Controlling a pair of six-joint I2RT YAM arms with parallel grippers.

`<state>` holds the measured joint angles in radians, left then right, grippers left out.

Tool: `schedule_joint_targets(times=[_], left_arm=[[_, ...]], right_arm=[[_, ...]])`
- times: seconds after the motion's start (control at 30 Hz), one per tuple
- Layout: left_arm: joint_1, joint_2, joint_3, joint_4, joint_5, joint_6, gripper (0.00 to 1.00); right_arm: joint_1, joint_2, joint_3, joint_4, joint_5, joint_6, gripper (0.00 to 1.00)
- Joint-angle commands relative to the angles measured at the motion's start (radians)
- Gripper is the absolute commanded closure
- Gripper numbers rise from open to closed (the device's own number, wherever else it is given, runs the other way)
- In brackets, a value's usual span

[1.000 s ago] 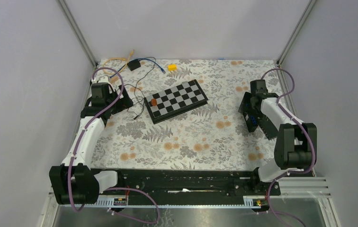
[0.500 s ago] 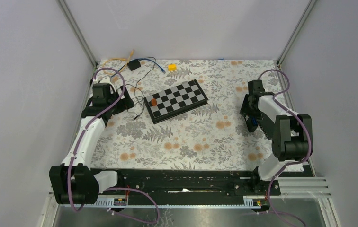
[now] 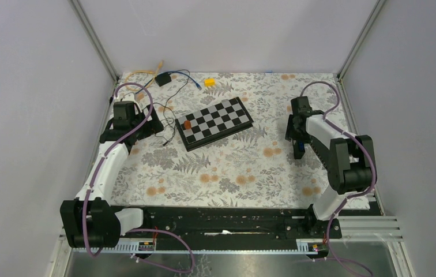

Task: Insert the plug into the switch port
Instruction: Pick up the switch port at the center of the board, then place the switch port at the center of the board.

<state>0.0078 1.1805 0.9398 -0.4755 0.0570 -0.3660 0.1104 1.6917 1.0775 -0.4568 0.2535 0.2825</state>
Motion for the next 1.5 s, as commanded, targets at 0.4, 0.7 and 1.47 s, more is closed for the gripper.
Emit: schedule_joint_targets(times=[0.4, 0.7, 1.47], left_arm=[[-0.002, 0.003, 0.007, 0.043, 0.004, 0.007, 0.01], [-0.002, -0.001, 0.009, 0.043, 0.001, -0.004, 0.01], [-0.002, -0.223, 0.080, -0.105, -0.126, -0.036, 0.01]], right_arm=[[0.118, 0.078, 0.081, 0.021, 0.181, -0.061, 0.64], [0.247, -0.030, 0.099, 0.052, 0.103, -0.147, 0.90], [0.865, -0.245, -0.237, 0.495, -0.381, -1.180, 0.98]])
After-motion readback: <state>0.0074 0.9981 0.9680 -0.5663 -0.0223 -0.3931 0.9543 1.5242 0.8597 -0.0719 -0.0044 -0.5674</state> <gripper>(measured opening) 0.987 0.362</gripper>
